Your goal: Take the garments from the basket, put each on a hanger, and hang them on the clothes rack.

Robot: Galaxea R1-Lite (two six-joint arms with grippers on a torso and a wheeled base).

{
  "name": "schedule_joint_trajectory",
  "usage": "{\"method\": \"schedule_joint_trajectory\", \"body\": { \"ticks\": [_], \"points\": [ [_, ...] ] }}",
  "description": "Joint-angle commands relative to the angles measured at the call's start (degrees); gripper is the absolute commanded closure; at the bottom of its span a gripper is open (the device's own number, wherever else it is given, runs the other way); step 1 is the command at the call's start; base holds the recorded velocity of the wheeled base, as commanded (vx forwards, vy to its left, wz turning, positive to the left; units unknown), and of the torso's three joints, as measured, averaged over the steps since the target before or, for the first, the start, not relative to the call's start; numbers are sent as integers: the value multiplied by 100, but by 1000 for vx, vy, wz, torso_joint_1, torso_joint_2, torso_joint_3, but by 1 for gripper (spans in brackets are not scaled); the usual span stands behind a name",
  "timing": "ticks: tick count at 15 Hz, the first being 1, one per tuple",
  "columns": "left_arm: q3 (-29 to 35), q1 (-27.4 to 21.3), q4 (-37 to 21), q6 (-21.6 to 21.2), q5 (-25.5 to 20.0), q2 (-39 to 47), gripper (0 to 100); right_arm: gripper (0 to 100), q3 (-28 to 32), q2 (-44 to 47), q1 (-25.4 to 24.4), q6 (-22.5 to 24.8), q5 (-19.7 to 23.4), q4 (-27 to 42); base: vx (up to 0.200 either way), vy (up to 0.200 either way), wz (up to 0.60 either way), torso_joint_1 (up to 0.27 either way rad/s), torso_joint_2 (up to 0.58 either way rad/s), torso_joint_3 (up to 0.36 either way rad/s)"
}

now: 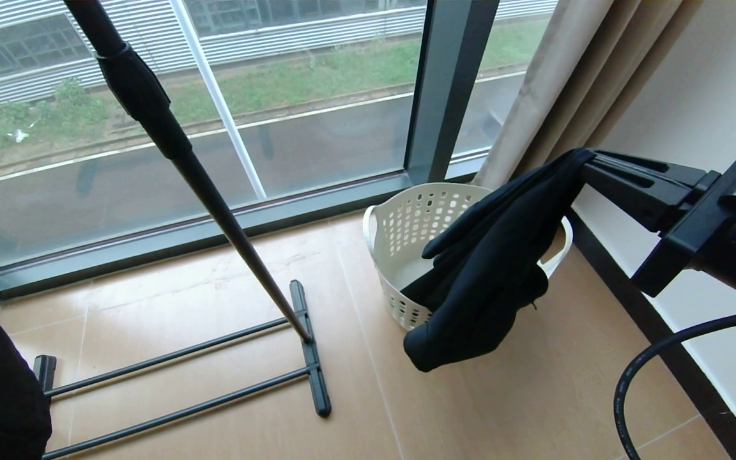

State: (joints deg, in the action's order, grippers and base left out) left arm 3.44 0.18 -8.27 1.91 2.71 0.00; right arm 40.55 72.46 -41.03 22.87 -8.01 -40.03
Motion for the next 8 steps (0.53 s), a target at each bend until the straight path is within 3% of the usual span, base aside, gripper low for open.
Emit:
{"method": "schedule_joint_trajectory", "body": {
  "ticks": [1, 4, 8],
  "points": [
    [-1, -1, 0, 2, 2, 0, 0, 100, 6, 22, 87, -2, 1, -4, 0, 0, 0, 7, 2, 198],
    [-1, -1, 0, 2, 2, 0, 0, 100, -3, 14, 96, -2, 10, -4, 0, 0, 0, 15, -89, 120],
    [-1, -1, 0, 2, 11, 0, 0, 100, -38, -4, 131, -2, 282, 4, 0, 0, 0, 85, -382, -100]
  ]
}}
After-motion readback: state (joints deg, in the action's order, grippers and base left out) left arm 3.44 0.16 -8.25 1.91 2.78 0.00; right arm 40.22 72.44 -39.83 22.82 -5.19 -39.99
